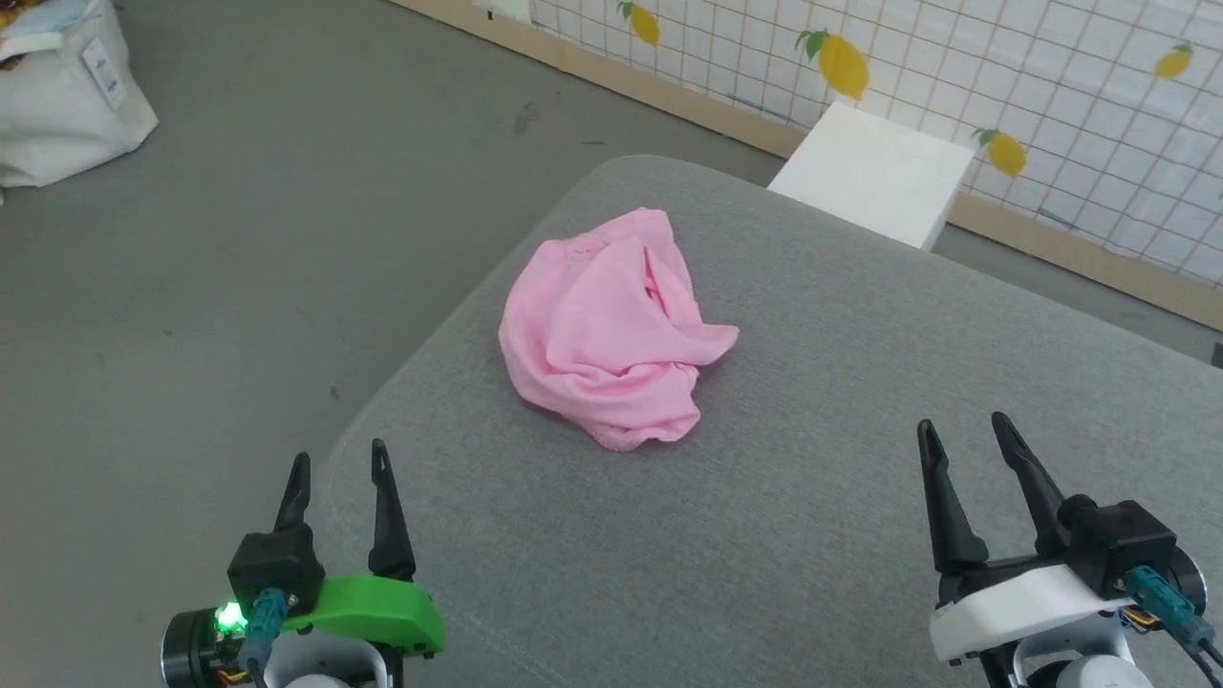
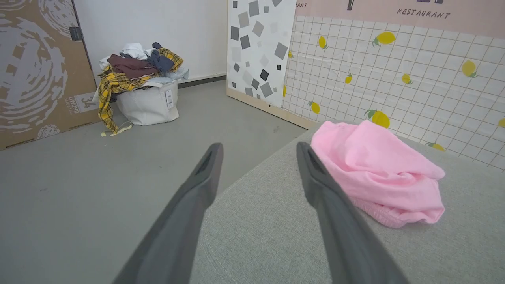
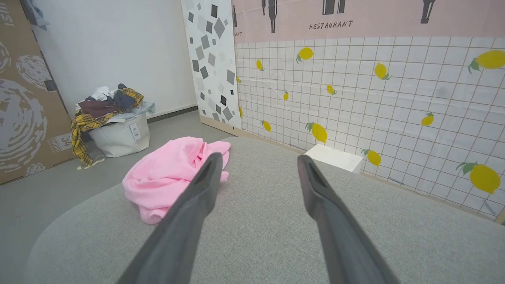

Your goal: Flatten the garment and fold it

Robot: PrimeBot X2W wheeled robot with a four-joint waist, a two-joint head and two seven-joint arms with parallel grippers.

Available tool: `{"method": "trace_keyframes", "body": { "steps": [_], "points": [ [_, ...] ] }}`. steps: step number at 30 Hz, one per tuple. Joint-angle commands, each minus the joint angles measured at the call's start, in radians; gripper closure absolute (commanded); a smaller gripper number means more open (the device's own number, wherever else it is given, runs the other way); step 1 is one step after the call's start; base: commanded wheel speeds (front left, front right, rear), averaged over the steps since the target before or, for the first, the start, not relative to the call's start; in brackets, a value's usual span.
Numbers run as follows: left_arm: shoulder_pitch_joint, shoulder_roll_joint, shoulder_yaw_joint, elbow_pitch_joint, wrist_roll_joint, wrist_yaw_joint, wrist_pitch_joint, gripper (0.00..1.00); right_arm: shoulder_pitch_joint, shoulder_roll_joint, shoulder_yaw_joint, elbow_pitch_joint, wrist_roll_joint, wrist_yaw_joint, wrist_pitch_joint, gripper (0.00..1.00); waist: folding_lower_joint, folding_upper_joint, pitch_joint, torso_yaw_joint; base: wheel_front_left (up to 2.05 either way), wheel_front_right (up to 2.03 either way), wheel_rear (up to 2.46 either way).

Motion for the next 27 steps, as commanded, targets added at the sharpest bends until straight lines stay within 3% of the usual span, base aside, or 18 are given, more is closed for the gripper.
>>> {"method": "trace_keyframes", "body": {
  "steps": [1,4,9,14,22,27],
  "points": [
    [0.014,0.006,-0.001,0.004,-0.012,0.010,-0.012,0.00,-0.003,0.001,-0.001,0.002,0.008,-0.001,-0.011,0.00,0.0000,0.0000,0.004,0.013,0.00,0.00,0.00],
    [0.007,0.009,-0.002,0.011,-0.027,0.000,-0.019,0.00,-0.005,0.001,0.009,0.004,0.012,-0.001,-0.012,0.00,0.0000,0.0000,0.011,0.018,0.00,0.00,0.00],
    [-0.085,0.018,-0.023,0.041,-0.088,-0.061,0.040,0.00,-0.025,0.001,0.020,-0.012,0.000,-0.001,-0.006,0.00,0.0000,0.0000,0.064,-0.001,0.00,0.00,0.00],
    [-0.268,0.023,-0.028,0.112,-0.168,-0.115,0.182,0.00,-0.073,0.001,0.033,-0.055,-0.032,-0.002,0.017,0.00,0.0000,0.0000,0.193,-0.072,0.00,0.00,0.00],
    [-0.538,0.031,-0.022,0.254,-0.276,-0.167,0.416,0.00,-0.132,-0.016,0.038,-0.088,-0.055,-0.002,0.036,0.00,0.0000,0.0000,0.388,-0.210,0.00,0.00,0.00],
    [-0.626,0.042,-0.005,0.342,-0.345,-0.173,0.572,0.00,-0.168,-0.034,0.042,-0.094,-0.046,-0.002,0.029,0.00,0.0000,0.0000,0.463,-0.286,0.00,0.00,0.00]
  ]
}}
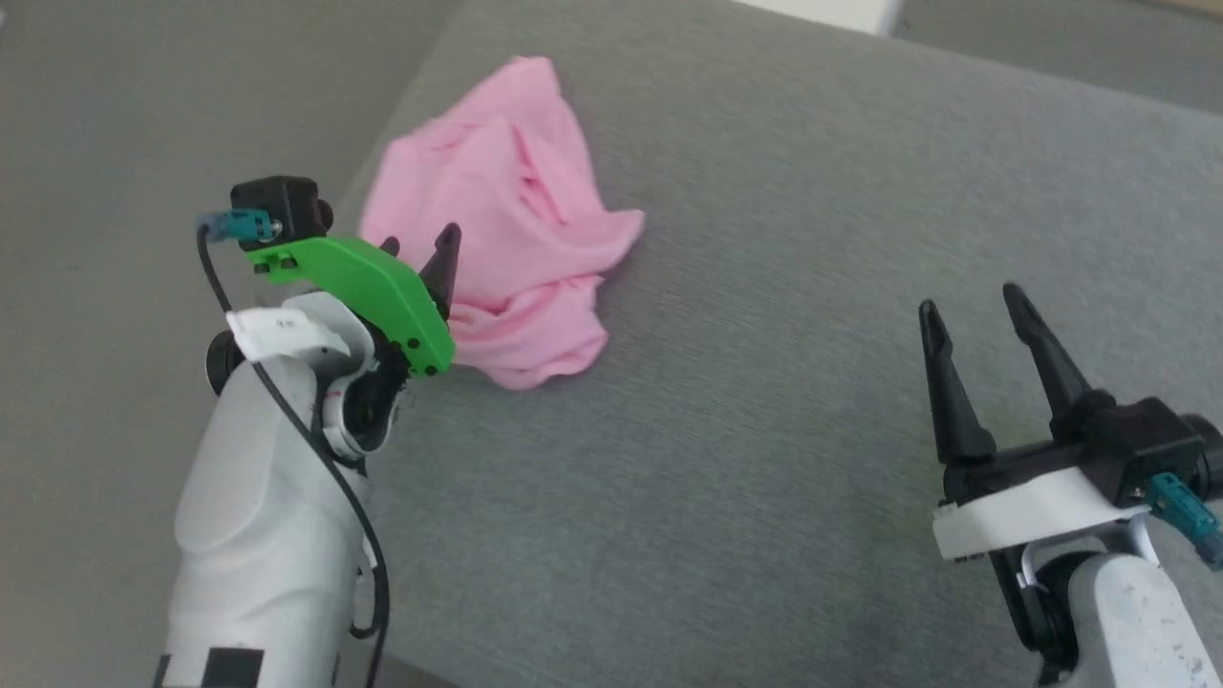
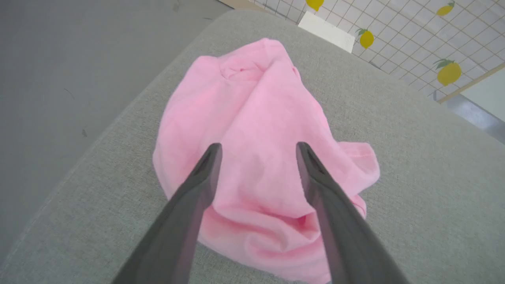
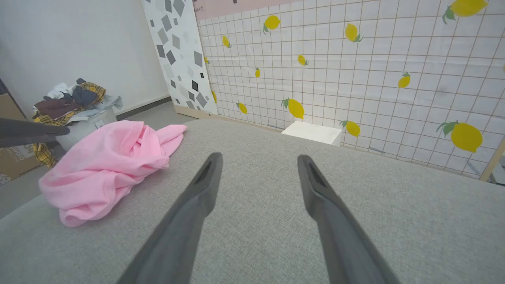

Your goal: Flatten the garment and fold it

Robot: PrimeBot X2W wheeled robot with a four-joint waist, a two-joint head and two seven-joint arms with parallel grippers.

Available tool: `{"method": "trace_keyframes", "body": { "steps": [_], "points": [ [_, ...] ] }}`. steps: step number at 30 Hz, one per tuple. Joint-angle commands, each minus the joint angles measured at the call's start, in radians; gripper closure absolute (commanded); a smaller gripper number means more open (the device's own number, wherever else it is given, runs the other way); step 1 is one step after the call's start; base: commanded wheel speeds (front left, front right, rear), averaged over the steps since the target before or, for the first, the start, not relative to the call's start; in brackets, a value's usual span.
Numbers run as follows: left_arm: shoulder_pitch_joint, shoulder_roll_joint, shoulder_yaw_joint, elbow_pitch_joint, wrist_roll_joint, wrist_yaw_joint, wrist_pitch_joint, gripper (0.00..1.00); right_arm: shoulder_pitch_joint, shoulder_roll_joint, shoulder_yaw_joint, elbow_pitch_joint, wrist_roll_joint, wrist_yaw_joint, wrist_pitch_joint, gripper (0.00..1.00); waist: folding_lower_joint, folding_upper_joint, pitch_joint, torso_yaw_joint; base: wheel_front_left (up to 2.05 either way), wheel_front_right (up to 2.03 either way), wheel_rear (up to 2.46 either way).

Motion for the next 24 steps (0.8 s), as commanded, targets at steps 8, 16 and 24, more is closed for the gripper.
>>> {"method": "trace_keyframes", "body": {
  "steps": [8,16,24],
  "points": [
    [-0.009,0.040,0.016,0.085,-0.064,0.054,0.241,0.00,-0.063,0.003,-0.005,0.021,0.028,-0.002,-0.039,0.00,-0.0002,0.0000,0.205,-0.239,0.00,0.00,0.00],
    [0.054,0.090,0.021,0.032,-0.065,0.084,0.317,1.00,-0.071,0.013,-0.008,0.070,0.038,-0.002,-0.067,0.00,-0.0002,0.0000,0.166,-0.253,0.00,0.00,0.00],
    [0.032,0.137,0.086,-0.098,0.071,0.096,-0.218,1.00,-0.040,0.025,-0.012,0.126,0.048,-0.002,-0.086,0.00,-0.0002,0.0000,-0.003,-0.239,0.00,0.00,0.00]
  ]
}}
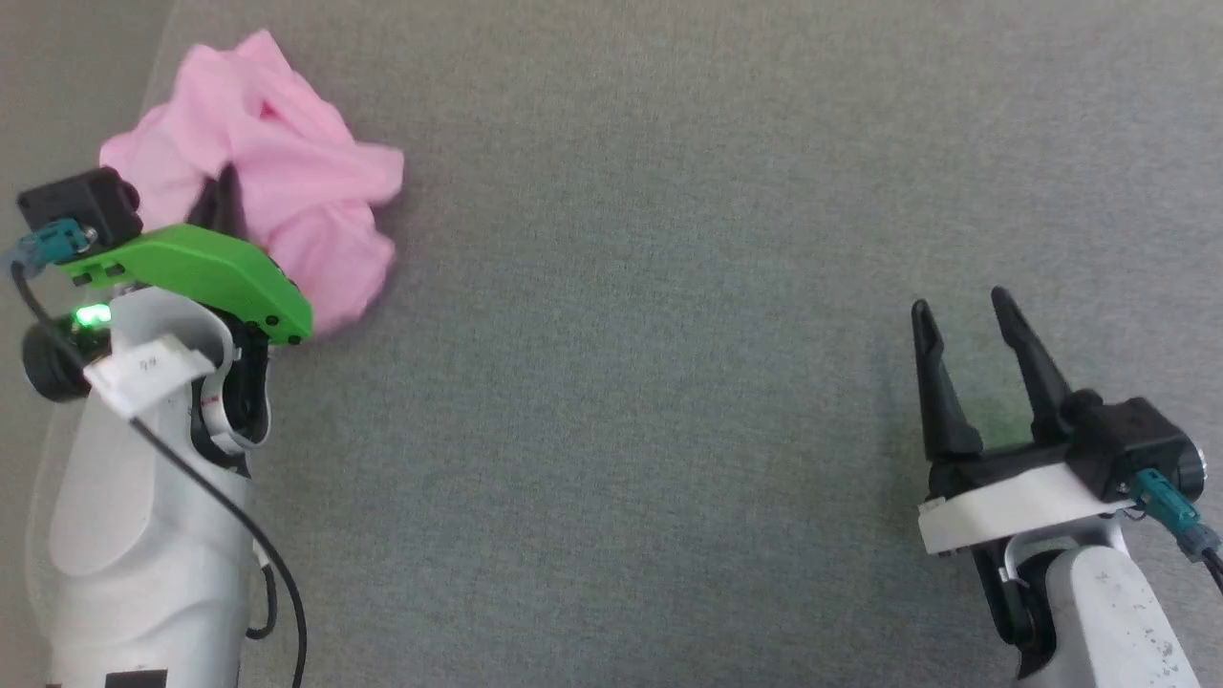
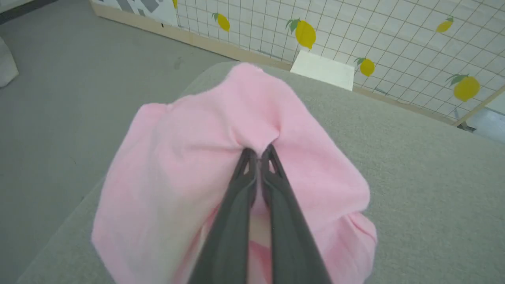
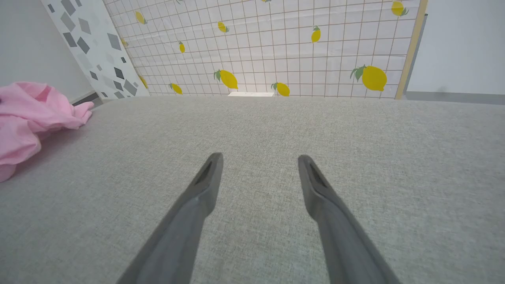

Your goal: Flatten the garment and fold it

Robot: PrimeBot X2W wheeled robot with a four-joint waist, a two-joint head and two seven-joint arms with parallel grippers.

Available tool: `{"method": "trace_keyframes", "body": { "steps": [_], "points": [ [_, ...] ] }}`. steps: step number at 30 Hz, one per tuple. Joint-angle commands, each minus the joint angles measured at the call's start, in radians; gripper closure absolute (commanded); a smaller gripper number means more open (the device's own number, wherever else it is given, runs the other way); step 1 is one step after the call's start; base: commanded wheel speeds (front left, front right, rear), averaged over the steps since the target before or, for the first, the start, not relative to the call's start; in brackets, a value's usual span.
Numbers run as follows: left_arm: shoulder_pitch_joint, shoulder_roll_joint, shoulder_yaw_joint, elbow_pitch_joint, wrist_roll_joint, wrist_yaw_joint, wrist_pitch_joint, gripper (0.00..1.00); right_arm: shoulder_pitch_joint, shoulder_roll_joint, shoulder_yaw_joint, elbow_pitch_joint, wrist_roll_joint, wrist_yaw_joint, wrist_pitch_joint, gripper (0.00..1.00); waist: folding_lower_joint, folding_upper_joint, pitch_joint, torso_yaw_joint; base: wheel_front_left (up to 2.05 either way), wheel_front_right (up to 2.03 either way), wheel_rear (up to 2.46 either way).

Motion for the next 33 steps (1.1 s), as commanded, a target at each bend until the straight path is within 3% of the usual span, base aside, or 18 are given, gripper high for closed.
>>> {"method": "trace_keyframes", "body": {
  "steps": [1,6,12,22,28,33],
  "points": [
    [-0.003,0.015,-0.002,-0.014,0.029,-0.009,-0.061,1.00,0.015,0.005,-0.003,0.009,0.009,-0.002,-0.009,0.00,-0.0002,0.0000,-0.131,0.024,0.00,0.00,0.00],
    [-0.027,0.027,-0.013,-0.062,0.081,-0.029,-0.249,1.00,0.067,0.010,-0.012,0.039,0.014,-0.002,-0.014,0.00,-0.0002,0.0000,-0.265,0.002,0.00,0.00,0.00],
    [-0.045,-0.005,-0.059,-0.151,0.111,-0.030,-0.316,1.00,0.123,0.011,-0.020,0.047,0.039,-0.002,-0.013,0.00,-0.0002,0.0000,-0.379,-0.081,0.00,0.00,0.00],
    [-0.087,-0.114,-0.205,-0.218,0.102,-0.072,-0.270,1.00,0.170,0.011,-0.044,0.012,0.042,-0.002,0.014,0.00,-0.0002,0.0000,-0.410,-0.281,0.00,0.00,0.00],
    [-0.099,-0.165,-0.325,-0.137,0.086,-0.099,-0.235,1.00,0.171,0.011,-0.041,-0.003,0.048,-0.002,0.022,0.00,-0.0002,0.0000,-0.380,-0.379,0.00,0.00,0.00],
    [-0.050,-0.182,-0.451,0.009,0.047,-0.115,-0.126,1.00,0.160,0.011,-0.027,-0.002,0.059,-0.002,0.019,0.00,-0.0002,0.0000,-0.350,-0.440,0.00,0.00,0.00]
  ]
}}
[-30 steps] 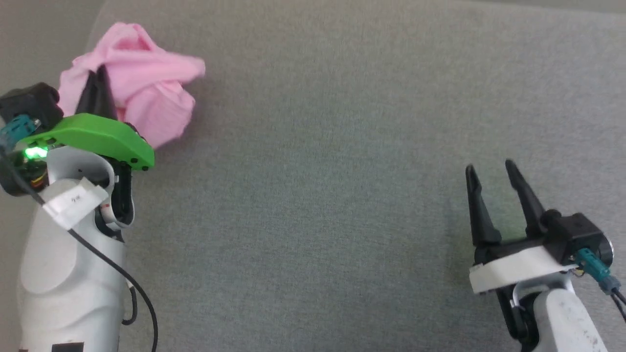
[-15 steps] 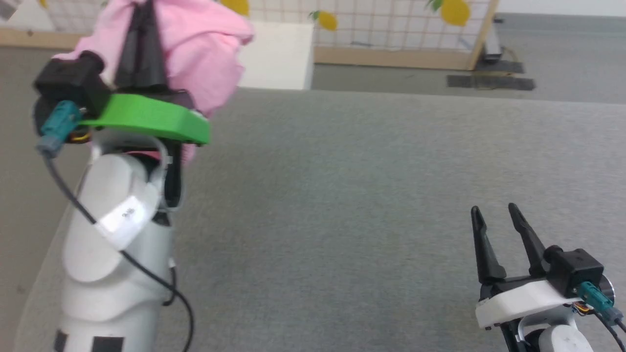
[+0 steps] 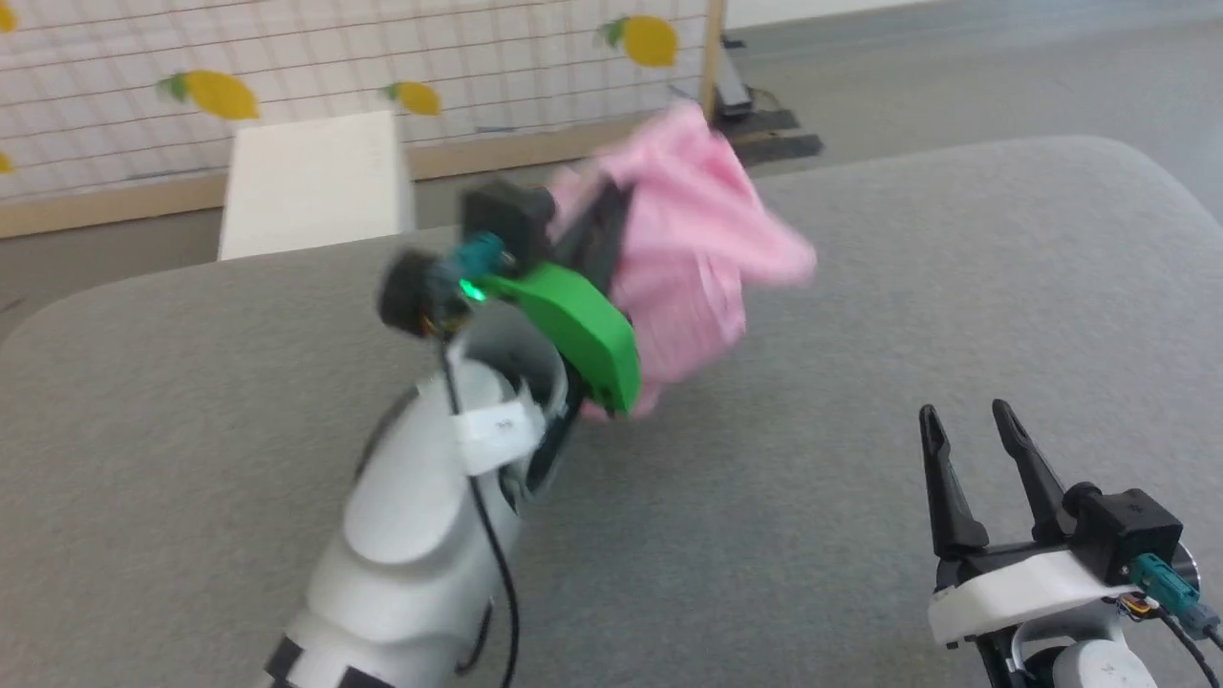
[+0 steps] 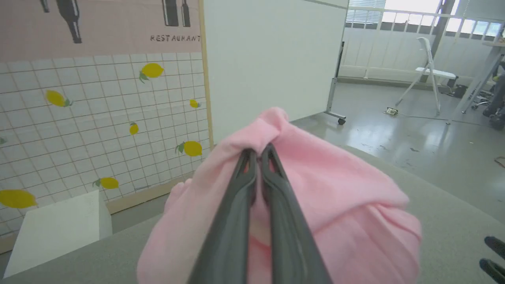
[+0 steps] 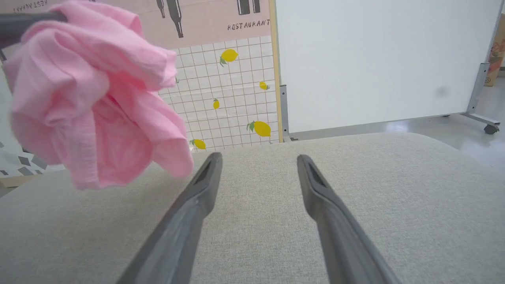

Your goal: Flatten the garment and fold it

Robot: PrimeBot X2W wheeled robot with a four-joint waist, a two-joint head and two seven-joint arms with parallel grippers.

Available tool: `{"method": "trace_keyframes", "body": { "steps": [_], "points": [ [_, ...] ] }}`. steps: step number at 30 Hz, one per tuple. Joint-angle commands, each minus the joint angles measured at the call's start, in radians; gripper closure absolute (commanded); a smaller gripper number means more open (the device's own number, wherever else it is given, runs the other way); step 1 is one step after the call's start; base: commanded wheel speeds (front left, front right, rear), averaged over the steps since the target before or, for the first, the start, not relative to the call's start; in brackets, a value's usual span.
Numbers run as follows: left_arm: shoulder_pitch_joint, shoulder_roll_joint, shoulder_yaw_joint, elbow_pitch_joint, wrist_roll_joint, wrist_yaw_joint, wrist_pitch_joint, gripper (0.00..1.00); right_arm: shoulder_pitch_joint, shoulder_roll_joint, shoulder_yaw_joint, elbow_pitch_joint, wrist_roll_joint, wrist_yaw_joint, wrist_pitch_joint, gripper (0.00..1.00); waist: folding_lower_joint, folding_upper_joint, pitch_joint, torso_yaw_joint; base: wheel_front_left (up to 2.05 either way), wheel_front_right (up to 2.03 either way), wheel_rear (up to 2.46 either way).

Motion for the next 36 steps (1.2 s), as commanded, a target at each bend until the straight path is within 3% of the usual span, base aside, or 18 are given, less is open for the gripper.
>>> {"method": "trace_keyframes", "body": {
  "steps": [1,8,9,10,11,15,19,24,30,36],
  "points": [
    [0.036,-0.001,-0.028,0.049,-0.020,-0.006,0.045,1.00,-0.005,0.000,0.003,0.001,0.010,-0.002,-0.005,0.00,0.0001,-0.0001,0.037,-0.097,0.00,0.00,0.00],
    [0.125,-0.005,-0.183,0.291,-0.093,-0.042,0.373,1.00,-0.013,0.000,0.011,0.015,0.021,-0.002,-0.017,0.00,0.0001,-0.0001,0.063,-0.119,0.00,0.00,0.00],
    [0.129,-0.005,-0.192,0.299,-0.100,-0.044,0.389,0.82,-0.013,0.000,0.010,0.016,0.021,-0.002,-0.018,0.00,0.0001,-0.0001,0.063,-0.117,0.00,0.00,0.00],
    [0.135,-0.005,-0.196,0.302,-0.114,-0.042,0.397,0.19,-0.013,0.000,0.009,0.018,0.020,-0.002,-0.020,0.00,0.0001,-0.0001,0.063,-0.111,0.00,0.00,0.00],
    [0.138,-0.005,-0.199,0.300,-0.125,-0.038,0.396,0.00,-0.013,0.000,0.008,0.020,0.020,-0.002,-0.020,0.00,0.0001,-0.0001,0.063,-0.106,0.00,0.00,0.00],
    [0.147,-0.005,-0.191,0.259,-0.161,-0.023,0.320,0.00,-0.011,0.000,0.009,0.023,0.013,-0.002,-0.020,0.00,0.0001,-0.0001,0.049,-0.068,0.00,0.00,0.00],
    [0.163,-0.005,-0.124,0.167,-0.179,-0.004,0.079,0.00,-0.007,0.000,0.008,0.016,0.002,-0.002,-0.014,0.00,0.0001,-0.0001,0.025,-0.018,0.00,0.00,0.00],
    [0.215,0.033,-0.044,0.084,-0.135,0.055,-0.195,0.00,-0.001,0.000,0.012,-0.008,-0.012,-0.002,0.004,0.00,0.0001,-0.0001,-0.001,0.040,0.00,0.00,0.00],
    [0.317,0.075,0.066,-0.035,-0.082,0.111,-0.264,0.00,-0.002,0.000,0.016,-0.038,-0.029,-0.002,0.033,0.00,0.0001,-0.0001,-0.006,0.108,0.00,0.00,0.00],
    [0.458,0.057,0.223,-0.230,0.022,0.136,-0.265,0.00,-0.028,0.000,0.018,-0.030,-0.009,-0.002,0.132,0.00,0.0001,-0.0001,0.018,0.168,0.00,0.00,0.00]
  ]
}}
